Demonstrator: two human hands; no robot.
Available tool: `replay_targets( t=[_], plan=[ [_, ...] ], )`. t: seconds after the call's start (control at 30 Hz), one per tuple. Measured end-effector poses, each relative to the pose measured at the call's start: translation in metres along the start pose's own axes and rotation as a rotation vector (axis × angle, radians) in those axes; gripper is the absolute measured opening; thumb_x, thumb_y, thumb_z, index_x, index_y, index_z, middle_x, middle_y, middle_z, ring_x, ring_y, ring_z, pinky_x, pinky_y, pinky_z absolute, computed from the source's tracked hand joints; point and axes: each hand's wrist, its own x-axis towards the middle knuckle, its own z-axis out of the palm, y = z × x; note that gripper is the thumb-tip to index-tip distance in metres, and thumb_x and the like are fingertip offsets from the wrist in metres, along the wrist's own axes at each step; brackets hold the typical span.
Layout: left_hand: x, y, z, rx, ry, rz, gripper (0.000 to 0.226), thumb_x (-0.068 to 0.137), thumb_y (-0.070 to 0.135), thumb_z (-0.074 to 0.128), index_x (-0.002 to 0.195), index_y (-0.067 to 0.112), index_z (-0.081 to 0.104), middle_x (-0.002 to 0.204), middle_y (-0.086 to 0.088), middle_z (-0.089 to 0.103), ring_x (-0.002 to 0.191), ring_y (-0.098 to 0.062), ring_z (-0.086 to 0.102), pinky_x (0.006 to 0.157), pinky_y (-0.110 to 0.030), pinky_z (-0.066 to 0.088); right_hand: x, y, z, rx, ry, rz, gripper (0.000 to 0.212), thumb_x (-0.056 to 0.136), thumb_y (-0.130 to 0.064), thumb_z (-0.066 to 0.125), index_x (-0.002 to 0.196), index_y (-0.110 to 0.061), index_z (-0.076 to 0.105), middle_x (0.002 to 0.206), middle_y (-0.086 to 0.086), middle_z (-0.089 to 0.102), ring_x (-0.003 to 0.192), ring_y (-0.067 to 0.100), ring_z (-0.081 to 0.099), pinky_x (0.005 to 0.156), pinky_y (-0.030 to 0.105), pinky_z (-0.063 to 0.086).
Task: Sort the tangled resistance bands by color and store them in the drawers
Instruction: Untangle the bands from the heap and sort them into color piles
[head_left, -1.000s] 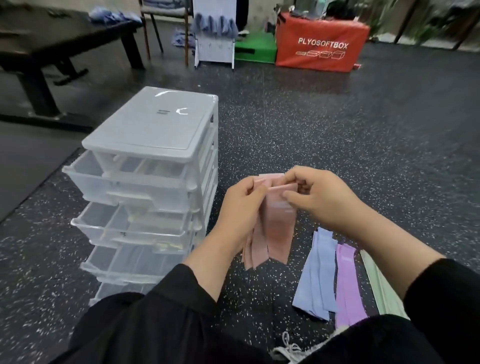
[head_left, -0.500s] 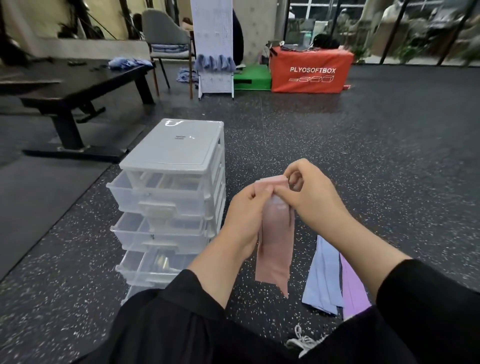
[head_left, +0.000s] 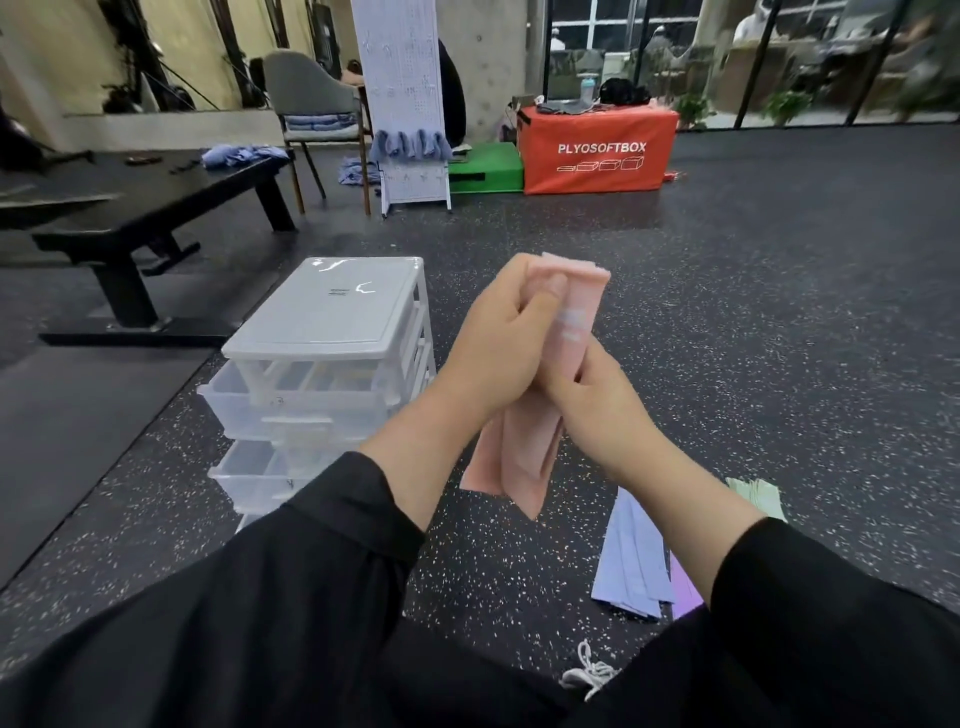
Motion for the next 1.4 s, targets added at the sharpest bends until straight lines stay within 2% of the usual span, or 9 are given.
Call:
replay_targets(
  t=[0.1, 0.27, 0.33, 0.43, 0.77, 0.97, 1.1, 1.27, 1.4],
  plan=[
    [0.005, 0.012, 0.004, -0.265, 0.062, -0.058, 0.019, 0.107, 0.022, 0.047, 0.109, 0.019, 0.066, 0.102, -0.015, 0.077, 0.097, -0.033, 0.075, 0.091, -0.053, 0.058, 0.0, -0.002, -0.005, 0.026, 0.032, 0.024, 0.016, 0.097, -0.033, 0.065, 0.108, -0.022, 0.067, 0.099, -0.008, 0.076, 0.088, 0.004, 0.068, 0.077, 0.027, 0.054],
    [0.018, 0.019, 0.002, -0.326, 0.136, -0.104, 0.031, 0.102, 0.032, 0.052, 0.118, 0.01, 0.066, 0.11, -0.022, 0.074, 0.11, -0.047, 0.068, 0.097, -0.065, 0.053, -0.004, -0.001, -0.009, 0.072, 0.013, 0.073, 0.016, 0.093, -0.034, 0.07, 0.105, -0.023, 0.067, 0.094, -0.001, 0.077, 0.082, 0.01, 0.071, 0.077, 0.037, 0.059],
    [0.02, 0.021, 0.003, -0.338, 0.145, -0.097, 0.028, 0.107, 0.026, 0.047, 0.121, 0.008, 0.064, 0.105, -0.019, 0.076, 0.101, -0.043, 0.072, 0.09, -0.057, 0.058, -0.005, 0.004, -0.011, 0.077, -0.017, 0.085, 0.021, 0.091, -0.033, 0.073, 0.108, -0.021, 0.069, 0.097, -0.001, 0.077, 0.088, 0.016, 0.073, 0.083, 0.044, 0.059],
    [0.02, 0.026, 0.008, -0.476, 0.14, -0.178, 0.029, 0.11, 0.023, 0.043, 0.128, 0.004, 0.057, 0.1, -0.019, 0.074, 0.086, -0.036, 0.073, 0.078, -0.047, 0.059, -0.009, 0.012, -0.013, 0.136, -0.03, 0.102, 0.019, 0.093, -0.032, 0.071, 0.109, -0.02, 0.072, 0.099, -0.004, 0.078, 0.091, 0.014, 0.072, 0.084, 0.039, 0.058],
    [0.042, -0.034, 0.009, -0.396, 0.19, -0.36, 0.033, 0.11, 0.025, 0.043, 0.13, 0.004, 0.059, 0.097, -0.015, 0.073, 0.083, -0.028, 0.074, 0.071, -0.043, 0.06, -0.03, 0.07, -0.014, 0.128, -0.133, 0.294, 0.021, 0.096, -0.034, 0.064, 0.115, -0.025, 0.066, 0.11, -0.005, 0.075, 0.106, 0.023, 0.07, 0.099, 0.053, 0.052],
    [0.043, -0.112, 0.023, -0.231, 0.144, -0.512, 0.027, 0.103, 0.031, 0.052, 0.116, 0.014, 0.068, 0.105, -0.007, 0.072, 0.091, -0.023, 0.068, 0.082, -0.043, 0.058, -0.054, 0.125, -0.013, 0.13, -0.161, 0.455, 0.023, 0.096, -0.021, 0.064, 0.119, -0.024, 0.064, 0.111, -0.006, 0.075, 0.104, 0.018, 0.072, 0.098, 0.051, 0.054],
    [0.039, -0.16, 0.04, -0.178, 0.114, -0.579, 0.022, 0.103, 0.025, 0.053, 0.107, 0.012, 0.07, 0.103, -0.011, 0.072, 0.089, -0.023, 0.067, 0.077, -0.038, 0.057, -0.063, 0.161, -0.015, 0.16, -0.131, 0.557, 0.022, 0.096, -0.015, 0.065, 0.117, -0.021, 0.066, 0.108, -0.005, 0.076, 0.101, 0.016, 0.073, 0.097, 0.048, 0.056],
    [0.042, -0.198, 0.055, -0.141, 0.14, -0.695, 0.023, 0.094, 0.032, 0.057, 0.106, 0.016, 0.069, 0.118, -0.019, 0.072, 0.099, -0.027, 0.069, 0.096, -0.054, 0.055, -0.063, 0.195, -0.023, 0.195, -0.104, 0.658, 0.02, 0.096, -0.018, 0.066, 0.116, -0.019, 0.068, 0.109, 0.0, 0.077, 0.101, 0.021, 0.074, 0.095, 0.05, 0.057],
    [0.051, -0.224, 0.062, -0.1, 0.106, -0.718, 0.018, 0.1, 0.02, 0.053, 0.103, 0.013, 0.07, 0.114, -0.018, 0.073, 0.094, -0.026, 0.068, 0.094, -0.05, 0.056, -0.053, 0.216, -0.021, 0.156, -0.085, 0.697, 0.018, 0.094, -0.02, 0.066, 0.111, -0.021, 0.069, 0.106, -0.001, 0.077, 0.1, 0.021, 0.073, 0.095, 0.051, 0.056]
  ],
)
